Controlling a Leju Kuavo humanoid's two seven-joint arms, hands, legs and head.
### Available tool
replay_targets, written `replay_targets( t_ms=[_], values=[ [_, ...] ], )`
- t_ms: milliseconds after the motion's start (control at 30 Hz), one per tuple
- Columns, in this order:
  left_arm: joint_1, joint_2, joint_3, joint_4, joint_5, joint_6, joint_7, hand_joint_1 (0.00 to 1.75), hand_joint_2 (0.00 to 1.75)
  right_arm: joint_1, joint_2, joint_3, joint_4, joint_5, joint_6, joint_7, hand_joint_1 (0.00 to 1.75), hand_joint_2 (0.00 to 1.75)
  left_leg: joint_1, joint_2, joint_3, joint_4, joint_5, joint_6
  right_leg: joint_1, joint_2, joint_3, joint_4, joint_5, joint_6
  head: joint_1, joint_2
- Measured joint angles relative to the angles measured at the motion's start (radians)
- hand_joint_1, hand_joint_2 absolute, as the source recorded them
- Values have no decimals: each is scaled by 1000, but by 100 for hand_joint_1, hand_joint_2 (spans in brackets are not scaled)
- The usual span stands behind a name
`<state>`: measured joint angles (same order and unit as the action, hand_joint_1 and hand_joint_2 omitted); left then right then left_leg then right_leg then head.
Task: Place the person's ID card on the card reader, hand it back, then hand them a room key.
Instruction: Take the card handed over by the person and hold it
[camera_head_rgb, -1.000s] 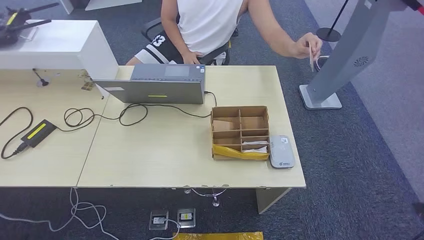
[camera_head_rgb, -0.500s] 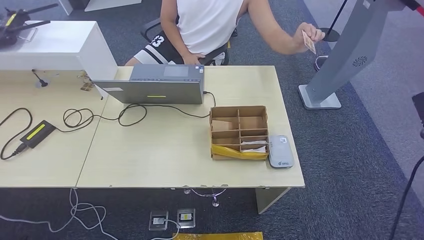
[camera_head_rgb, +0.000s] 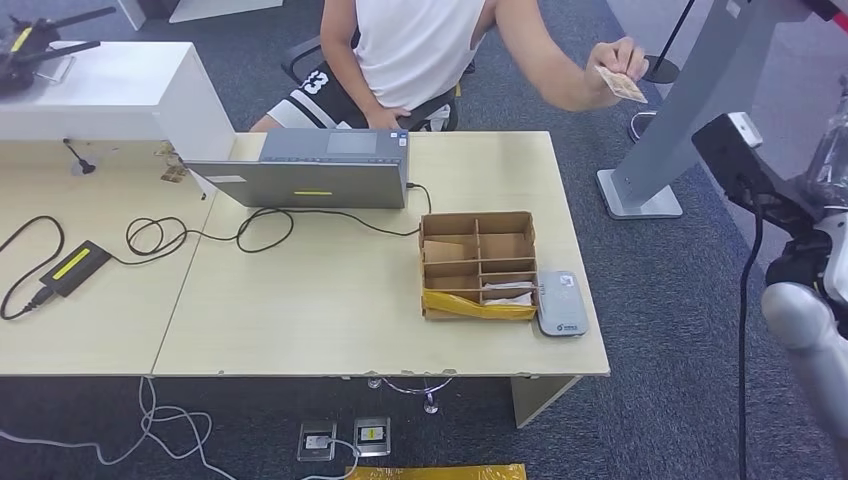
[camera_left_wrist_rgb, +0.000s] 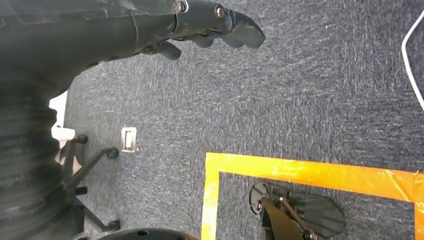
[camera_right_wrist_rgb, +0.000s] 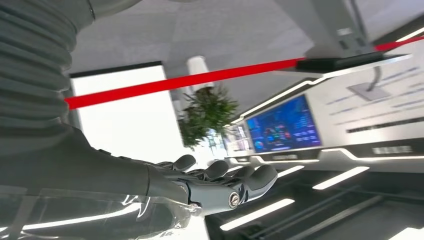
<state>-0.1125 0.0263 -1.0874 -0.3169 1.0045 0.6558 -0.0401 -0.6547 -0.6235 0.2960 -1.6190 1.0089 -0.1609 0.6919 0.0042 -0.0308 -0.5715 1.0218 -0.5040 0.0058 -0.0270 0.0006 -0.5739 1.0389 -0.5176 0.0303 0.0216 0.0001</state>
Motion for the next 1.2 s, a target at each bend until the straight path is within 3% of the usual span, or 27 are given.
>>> replay_targets(
  t_ms=[433, 733, 1133, 1167, 1200],
  values=[
    [-5, 4, -32, 0, -16, -26, 3, 0, 175, -145, 17, 325, 23, -80, -40, -9, 0, 175, 1, 0, -1, 0, 0, 0, 1, 0, 0, 0, 0, 0, 0, 0],
    [-27, 12, -61, 0, -34, -31, 23, 0, 175, -257, 132, 570, 165, -77, -82, -66, 0, 175, 2, 0, 0, 0, 1, -1, 2, 0, 0, 1, 0, 0, 0, 0],
    [-27, 18, -72, 0, -28, -37, 34, 0, 175, -317, 235, 701, 336, -86, -146, -110, 0, 175, 2, 0, 0, 0, 1, -2, 2, 0, 0, 1, 0, 0, 0, 0],
    [-26, 18, -72, 0, -27, -37, 34, 0, 175, -321, 242, 708, 350, -90, -152, -113, 3, 175, 2, 0, 0, 0, 1, -2, 2, 0, 0, 1, 0, 0, 0, 0],
    [-26, 18, -72, 0, -25, -37, 34, 0, 175, -325, 249, 715, 362, -95, -156, -116, 34, 175, 2, 0, 0, 0, 1, -2, 2, 0, 0, 1, 0, 0, 0, 0]
  ],
)
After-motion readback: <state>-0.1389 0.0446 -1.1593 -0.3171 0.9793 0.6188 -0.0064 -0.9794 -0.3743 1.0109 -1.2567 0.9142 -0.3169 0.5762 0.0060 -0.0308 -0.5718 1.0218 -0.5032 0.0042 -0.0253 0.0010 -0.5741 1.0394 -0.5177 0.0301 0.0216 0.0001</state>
